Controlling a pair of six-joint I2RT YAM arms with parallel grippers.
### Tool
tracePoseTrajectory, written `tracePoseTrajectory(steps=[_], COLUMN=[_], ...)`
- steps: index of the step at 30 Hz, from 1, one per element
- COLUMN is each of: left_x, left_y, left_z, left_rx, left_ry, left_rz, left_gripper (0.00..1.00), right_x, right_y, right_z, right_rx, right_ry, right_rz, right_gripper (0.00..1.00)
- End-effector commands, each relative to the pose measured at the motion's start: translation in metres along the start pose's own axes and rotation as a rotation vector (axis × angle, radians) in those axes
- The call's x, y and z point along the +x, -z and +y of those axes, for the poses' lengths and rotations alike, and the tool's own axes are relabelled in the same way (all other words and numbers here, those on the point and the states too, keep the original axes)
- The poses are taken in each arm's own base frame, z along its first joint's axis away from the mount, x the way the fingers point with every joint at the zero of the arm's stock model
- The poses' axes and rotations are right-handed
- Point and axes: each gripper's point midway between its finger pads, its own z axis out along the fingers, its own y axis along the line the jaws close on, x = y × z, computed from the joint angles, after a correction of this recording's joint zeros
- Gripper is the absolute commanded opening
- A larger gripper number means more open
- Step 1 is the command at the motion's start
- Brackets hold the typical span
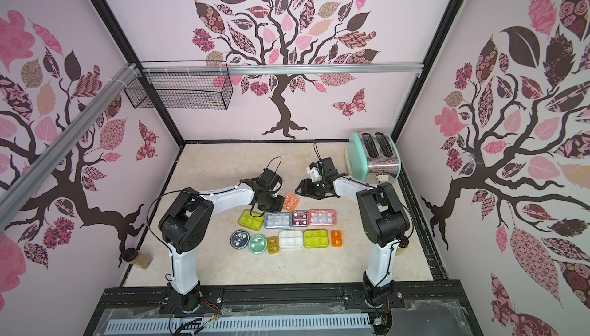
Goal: Close pillboxes
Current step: Close the lid on the pillbox.
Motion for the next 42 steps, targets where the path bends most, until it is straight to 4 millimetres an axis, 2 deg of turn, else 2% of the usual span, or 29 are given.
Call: tracePoseTrajectory(steps=[1, 19, 42], left_x=[-0.006, -0.017, -0.022], left_y=[-0.005, -0.004, -0.004], left_z=[-0.004, -0.008, -0.011], left_rx=[0.009, 0.019, 0.022], left_ry=[-0.007, -0.003, -0.004], left_rz=[-0.007, -0.027, -0.034], left_gripper=[0.0, 0.0, 0.0], right_x=[0.0, 0.011, 0.024], right_y=[0.007, -0.004, -0.025], right_z=[0.007, 0.01, 0.002], right_rx=[-0.015, -0.035, -0.025], right_ry=[0.007, -0.001, -0.013], right_rz=[-0.003, 0.025, 0.073], right_gripper=[0.61, 0.61, 0.6])
